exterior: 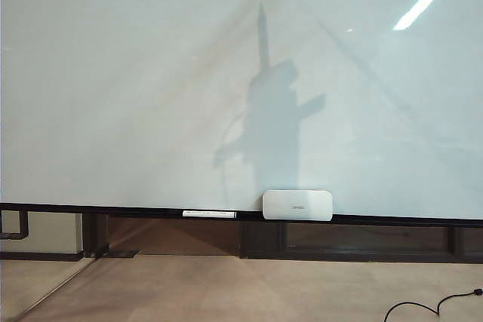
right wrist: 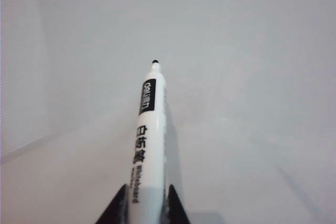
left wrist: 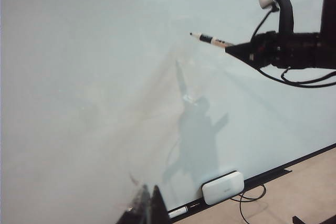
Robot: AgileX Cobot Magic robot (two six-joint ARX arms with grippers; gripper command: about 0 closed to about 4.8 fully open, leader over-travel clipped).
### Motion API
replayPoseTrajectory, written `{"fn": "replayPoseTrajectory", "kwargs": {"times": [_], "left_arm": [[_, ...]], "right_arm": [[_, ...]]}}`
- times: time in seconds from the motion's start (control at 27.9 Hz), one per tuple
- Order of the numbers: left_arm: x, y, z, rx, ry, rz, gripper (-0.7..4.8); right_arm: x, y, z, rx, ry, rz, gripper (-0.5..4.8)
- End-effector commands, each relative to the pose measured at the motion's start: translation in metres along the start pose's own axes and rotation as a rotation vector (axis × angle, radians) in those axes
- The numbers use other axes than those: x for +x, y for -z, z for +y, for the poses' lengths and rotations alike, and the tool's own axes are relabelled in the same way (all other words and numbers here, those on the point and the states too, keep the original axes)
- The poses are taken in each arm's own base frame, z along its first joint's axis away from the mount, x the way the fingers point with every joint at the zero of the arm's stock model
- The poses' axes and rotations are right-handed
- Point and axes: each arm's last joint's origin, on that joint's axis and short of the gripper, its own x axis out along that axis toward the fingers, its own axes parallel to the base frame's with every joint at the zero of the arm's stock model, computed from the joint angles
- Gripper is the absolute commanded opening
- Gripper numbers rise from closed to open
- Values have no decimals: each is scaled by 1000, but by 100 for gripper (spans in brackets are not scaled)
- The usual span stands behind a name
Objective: Reach to the right to find the marker pen, pick it up, and write the number 14 on the whiteboard.
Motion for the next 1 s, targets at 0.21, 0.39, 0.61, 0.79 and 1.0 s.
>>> {"fn": "replayPoseTrajectory", "kwargs": {"times": [0.21, 0.39, 0.61, 0.79, 1.0], "left_arm": [[0, -7, 2, 6, -10, -53, -6], [0, -8, 2, 6, -12, -59, -6], [0, -8, 2, 5, -12, -59, -6], [0, -8, 2, 2, -11, -56, -6], [0, -3, 2, 73, -62, 8, -6]], "right_arm": [[14, -3, 1, -6, 4, -35, -1], [16, -1, 1, -7, 3, -58, -1], [17, 0, 1, -7, 3, -67, -1], [23, -2, 1, -7, 2, -84, -1], [33, -4, 6, -4, 1, -72, -1]]}}
